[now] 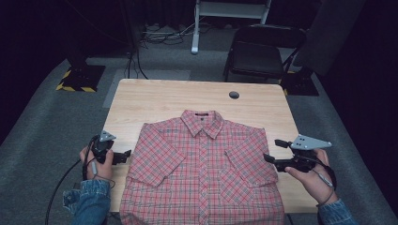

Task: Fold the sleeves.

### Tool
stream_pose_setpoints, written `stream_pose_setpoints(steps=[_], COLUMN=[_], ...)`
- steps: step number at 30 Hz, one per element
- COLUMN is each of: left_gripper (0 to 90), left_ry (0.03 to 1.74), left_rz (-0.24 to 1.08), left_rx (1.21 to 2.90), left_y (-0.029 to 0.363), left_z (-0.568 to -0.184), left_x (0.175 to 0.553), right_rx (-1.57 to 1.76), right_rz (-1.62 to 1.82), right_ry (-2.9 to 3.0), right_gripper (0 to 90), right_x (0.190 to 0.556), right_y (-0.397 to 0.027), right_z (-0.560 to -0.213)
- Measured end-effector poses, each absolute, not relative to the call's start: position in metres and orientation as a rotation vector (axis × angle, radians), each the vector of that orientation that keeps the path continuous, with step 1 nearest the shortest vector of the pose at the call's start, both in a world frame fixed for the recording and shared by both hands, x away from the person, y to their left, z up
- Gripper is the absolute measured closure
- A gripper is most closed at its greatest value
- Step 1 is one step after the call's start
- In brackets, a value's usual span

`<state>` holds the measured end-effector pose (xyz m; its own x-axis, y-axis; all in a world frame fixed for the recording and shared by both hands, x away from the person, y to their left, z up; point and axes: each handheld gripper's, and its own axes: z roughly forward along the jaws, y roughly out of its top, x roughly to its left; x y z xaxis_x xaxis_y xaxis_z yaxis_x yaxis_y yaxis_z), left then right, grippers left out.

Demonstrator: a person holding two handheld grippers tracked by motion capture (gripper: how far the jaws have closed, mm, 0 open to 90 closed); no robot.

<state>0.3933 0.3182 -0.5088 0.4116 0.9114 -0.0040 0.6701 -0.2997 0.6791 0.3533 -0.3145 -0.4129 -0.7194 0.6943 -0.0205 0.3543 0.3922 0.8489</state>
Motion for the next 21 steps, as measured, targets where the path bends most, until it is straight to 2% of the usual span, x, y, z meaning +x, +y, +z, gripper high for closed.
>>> stream_pose_setpoints(steps=[21], left_gripper=[0.3], left_ry=[1.337], left_rz=[0.519], left_rx=[2.068], left_y=[0.318], left_z=[-0.509], left_x=[0.393], right_rx=[1.036], right_rz=[1.18], right_ry=[2.208], right_gripper=[22.0], right_x=[0.349], right_y=[-0.362], right_z=[-0.416])
